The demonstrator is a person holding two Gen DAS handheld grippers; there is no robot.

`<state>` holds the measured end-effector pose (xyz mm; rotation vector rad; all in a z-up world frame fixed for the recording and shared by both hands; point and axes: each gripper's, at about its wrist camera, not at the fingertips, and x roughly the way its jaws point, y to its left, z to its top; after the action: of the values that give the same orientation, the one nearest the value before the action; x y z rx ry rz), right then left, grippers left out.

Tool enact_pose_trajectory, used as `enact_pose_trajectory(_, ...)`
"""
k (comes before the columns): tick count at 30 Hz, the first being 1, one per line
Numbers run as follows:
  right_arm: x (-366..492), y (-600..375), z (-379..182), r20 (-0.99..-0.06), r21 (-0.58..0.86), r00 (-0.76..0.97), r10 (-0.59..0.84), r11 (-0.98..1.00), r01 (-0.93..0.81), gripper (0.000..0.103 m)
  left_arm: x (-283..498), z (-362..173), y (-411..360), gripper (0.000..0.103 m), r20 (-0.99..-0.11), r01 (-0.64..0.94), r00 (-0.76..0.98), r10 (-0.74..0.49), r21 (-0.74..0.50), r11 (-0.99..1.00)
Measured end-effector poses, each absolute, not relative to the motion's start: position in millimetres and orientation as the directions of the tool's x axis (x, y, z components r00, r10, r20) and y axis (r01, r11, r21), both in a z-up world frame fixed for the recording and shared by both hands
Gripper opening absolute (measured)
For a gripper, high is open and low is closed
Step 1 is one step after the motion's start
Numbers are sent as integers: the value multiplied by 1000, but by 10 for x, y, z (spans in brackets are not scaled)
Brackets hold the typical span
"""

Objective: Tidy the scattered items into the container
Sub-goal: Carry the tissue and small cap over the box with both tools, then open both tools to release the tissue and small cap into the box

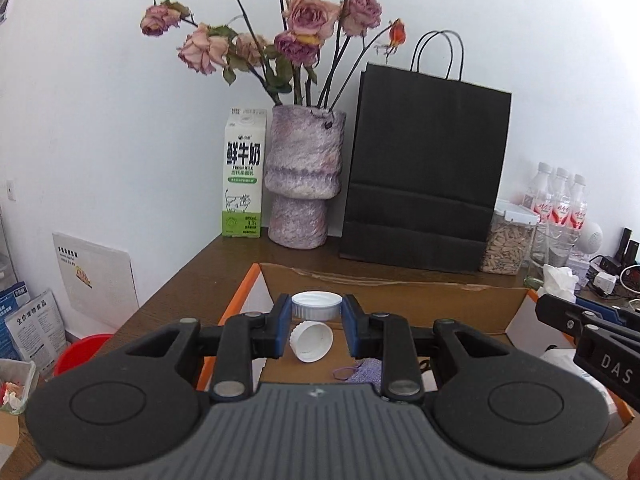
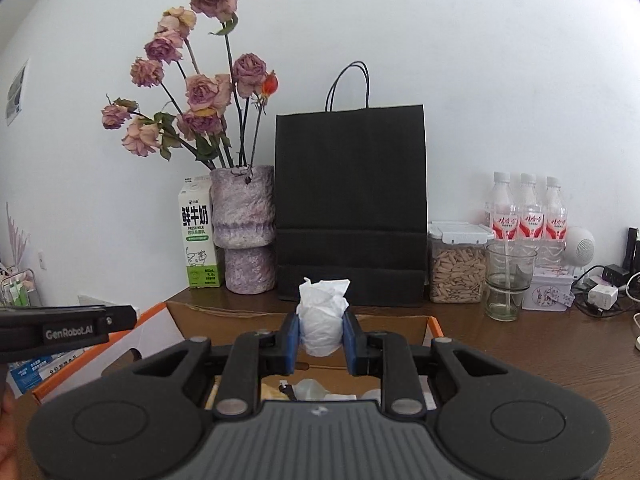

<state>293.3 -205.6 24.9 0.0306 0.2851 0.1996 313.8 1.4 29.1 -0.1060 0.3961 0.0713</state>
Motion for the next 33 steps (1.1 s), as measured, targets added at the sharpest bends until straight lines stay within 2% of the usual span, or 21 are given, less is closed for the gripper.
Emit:
enact_pose_trajectory(6, 3082, -2016, 82, -331, 45, 922, 201, 979, -197, 21, 3335, 99, 135, 27, -453, -104, 890, 46, -104, 989)
enact_pose_trajectory(17, 3018, -2020, 64, -327, 37, 927, 184, 983, -182, 24, 3292, 56, 100, 29, -441, -84, 896, 42, -75, 994)
enact_pose_trajectory(18, 3014, -2024, 65, -327, 38, 927, 183, 983, -181, 28, 3275, 65, 89, 30, -433, -81, 900, 43, -70, 994)
enact_pose_trajectory(19, 3008, -2030, 67, -328, 41, 926, 187, 982, -183, 33, 3254, 73, 83, 36, -425, -79, 904, 43, -67, 995)
enact_pose_trajectory(20, 2996, -2039, 70, -326, 48, 926, 190, 982, -185, 53, 3229, 81, 77, 54, -414, -75, 909, 42, -64, 995)
enact_pose_trajectory(21, 2977, -2048, 75, -320, 54, 929, 188, 982, -180, 79, 3197, 95, 71, 68, -399, -76, 916, 46, -61, 995)
enact_pose_trajectory(22, 2938, -2056, 81, -303, 54, 936, 178, 984, -169, 89, 3162, 104, 71, 94, -383, -80, 922, 51, -60, 995)
enact_pose_trajectory(23, 2895, -2063, 92, -282, 50, 945, 168, 986, -161, 98, 3120, 117, 72, 103, -361, -80, 931, 53, -59, 995)
enact_pose_trajectory(26, 2791, -2069, 132, -243, 39, 957, 159, 987, -154, 103, 3016, 164, 71, 103, -322, -73, 946, 49, -63, 995)
enact_pose_trajectory(33, 2689, -2060, 133, -241, 36, 956, 166, 986, -162, 103, 2952, 149, 47, 103, -317, -86, 946, 66, -48, 995)
